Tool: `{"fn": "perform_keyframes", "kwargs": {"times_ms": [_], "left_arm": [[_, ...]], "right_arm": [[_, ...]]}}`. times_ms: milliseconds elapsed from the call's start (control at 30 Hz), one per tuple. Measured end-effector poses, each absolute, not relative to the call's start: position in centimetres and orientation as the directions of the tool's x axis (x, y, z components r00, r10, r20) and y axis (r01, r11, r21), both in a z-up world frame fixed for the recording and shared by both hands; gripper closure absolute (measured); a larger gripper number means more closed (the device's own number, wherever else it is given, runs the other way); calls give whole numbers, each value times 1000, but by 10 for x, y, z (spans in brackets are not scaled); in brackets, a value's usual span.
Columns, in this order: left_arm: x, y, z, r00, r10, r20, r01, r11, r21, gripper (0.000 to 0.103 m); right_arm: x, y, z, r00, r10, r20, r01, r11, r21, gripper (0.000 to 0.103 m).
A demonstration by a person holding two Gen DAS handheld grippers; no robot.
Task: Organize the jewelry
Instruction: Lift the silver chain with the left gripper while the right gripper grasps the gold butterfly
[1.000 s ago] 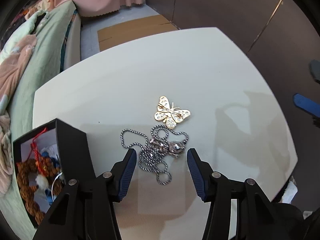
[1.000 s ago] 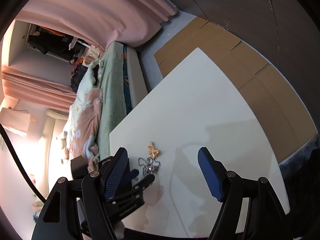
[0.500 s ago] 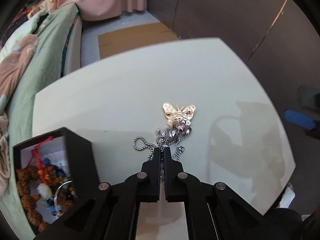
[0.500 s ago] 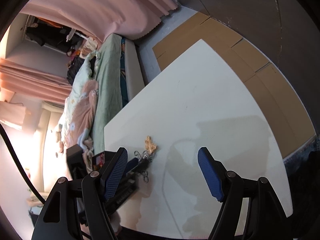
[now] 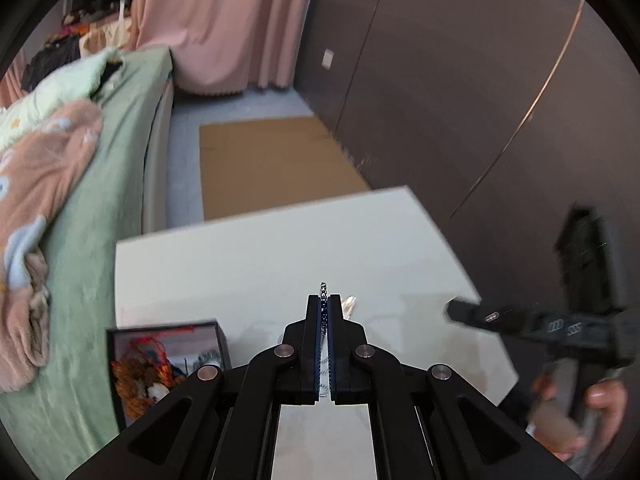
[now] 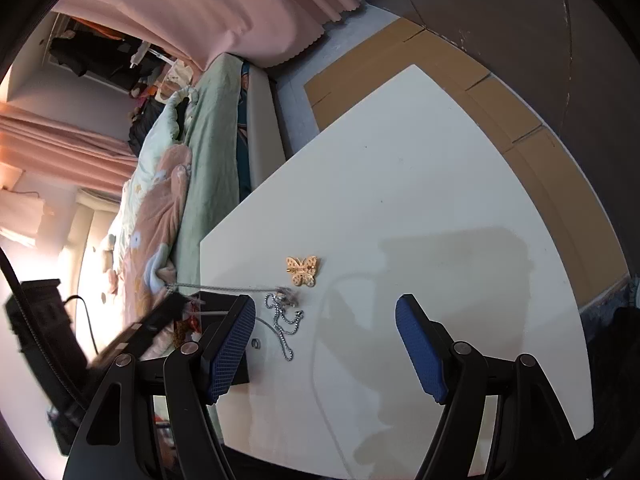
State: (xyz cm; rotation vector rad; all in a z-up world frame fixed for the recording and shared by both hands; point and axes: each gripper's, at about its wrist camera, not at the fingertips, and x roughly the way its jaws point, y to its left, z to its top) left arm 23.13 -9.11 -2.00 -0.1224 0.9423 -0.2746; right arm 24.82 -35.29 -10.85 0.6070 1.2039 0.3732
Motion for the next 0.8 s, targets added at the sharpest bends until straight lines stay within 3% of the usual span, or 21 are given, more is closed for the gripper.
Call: {"fn": "perform_keyframes", "kwargs": {"times_ms": [367,633,800], "left_arm": [[206,-70,104,754,-326,-570,227,944,-240,101],[190,-51,160,820,-307,-483,242,951,-194,101],[186,-36,179,842,-294,-452,237,955,-180,101]], "right_arm": [[257,-329,-122,276,528,-803,23,832,555,30],[268,-286,-129,269,433,-860,-106,901,420,30],[273,-270,-142,261,372,-891,-90,928,361,30]]}}
